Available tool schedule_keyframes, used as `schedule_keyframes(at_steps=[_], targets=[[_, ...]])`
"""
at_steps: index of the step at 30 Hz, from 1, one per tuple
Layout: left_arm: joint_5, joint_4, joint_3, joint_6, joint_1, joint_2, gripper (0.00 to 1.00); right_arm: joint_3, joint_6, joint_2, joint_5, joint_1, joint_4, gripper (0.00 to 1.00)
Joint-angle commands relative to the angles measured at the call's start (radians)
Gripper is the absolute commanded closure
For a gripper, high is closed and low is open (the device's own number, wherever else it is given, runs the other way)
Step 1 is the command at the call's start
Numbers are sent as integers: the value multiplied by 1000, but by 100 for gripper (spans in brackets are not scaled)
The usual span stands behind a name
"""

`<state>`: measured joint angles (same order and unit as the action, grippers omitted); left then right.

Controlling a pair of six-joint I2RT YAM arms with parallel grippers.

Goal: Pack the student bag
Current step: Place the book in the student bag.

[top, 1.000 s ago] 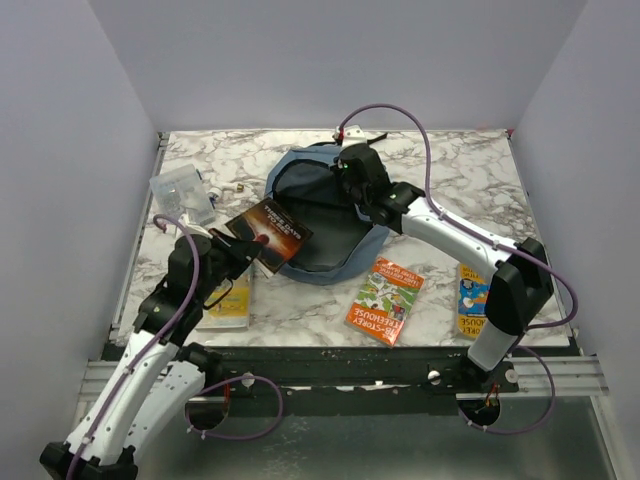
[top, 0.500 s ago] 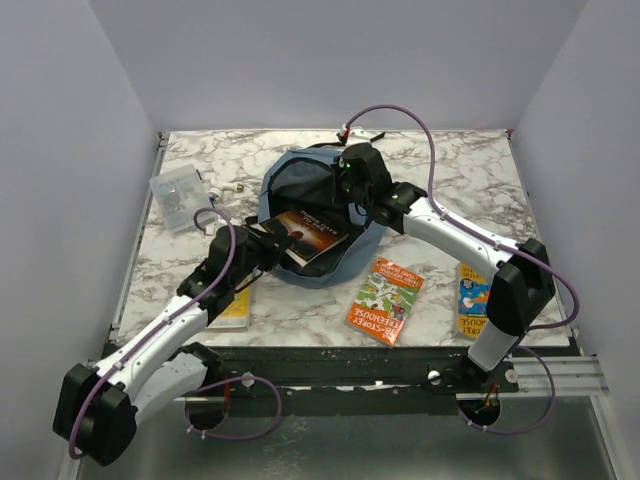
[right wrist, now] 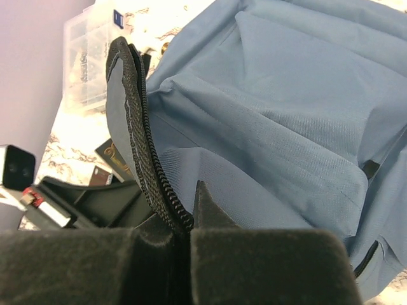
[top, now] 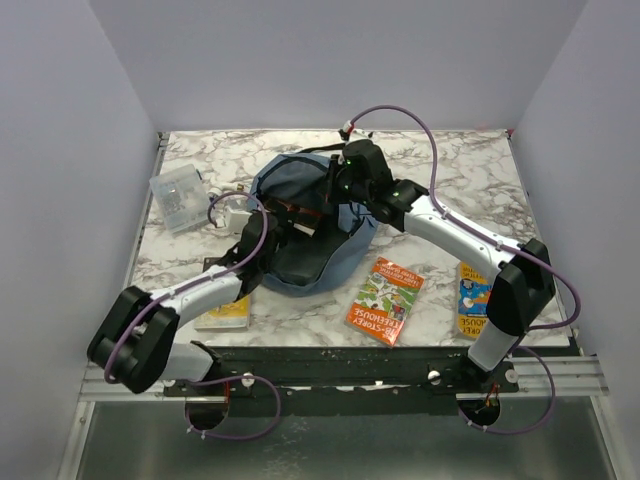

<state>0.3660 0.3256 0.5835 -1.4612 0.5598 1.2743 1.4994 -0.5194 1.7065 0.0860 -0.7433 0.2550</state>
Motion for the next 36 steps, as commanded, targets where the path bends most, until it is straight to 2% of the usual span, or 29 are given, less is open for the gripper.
schedule_keyframes(at_steps=[1, 7, 9, 13, 15, 17, 18, 20, 22, 26, 29, 30, 31, 36], targets=[[198, 372, 55, 31, 18, 130, 100, 33, -70, -58, -15, -1, -50, 99], [289, 524, 144, 74, 50, 318, 100, 18, -82, -60, 50, 3, -38, 99], [337, 525, 182, 93, 67, 380, 100, 25, -88, -53, 50, 6, -40, 99], [285, 530, 207, -60, 64, 497, 100, 31, -102, -48, 22, 12, -35, 99], [262, 529, 222, -3, 71, 514, 100, 25, -98, -57, 26, 13, -28, 99], [244, 523, 214, -13, 73, 522, 100, 4, -93, -70, 35, 17, -30, 99], [223, 521, 208, -28, 69, 528, 96, -8, -91, -76, 38, 19, -34, 99], [177, 503, 207, -35, 58, 537, 83, -31, -88, -88, 41, 26, -43, 99], [120, 458, 219, -38, 46, 543, 62, -40, -81, -93, 40, 38, -41, 99], [0, 301, 236, -65, 27, 530, 33, -32, -49, -97, 63, 65, -21, 99], [-59, 216, 239, -37, 21, 493, 18, -35, -35, -108, 86, 79, -23, 99], [-89, 202, 239, -33, 18, 482, 5, -35, -29, -111, 90, 82, -25, 99], [-121, 187, 241, -24, 14, 473, 2, -35, -25, -111, 93, 84, -25, 99], [-358, 84, 217, 3, -17, 411, 2, -35, -14, -112, 121, 106, -16, 100]])
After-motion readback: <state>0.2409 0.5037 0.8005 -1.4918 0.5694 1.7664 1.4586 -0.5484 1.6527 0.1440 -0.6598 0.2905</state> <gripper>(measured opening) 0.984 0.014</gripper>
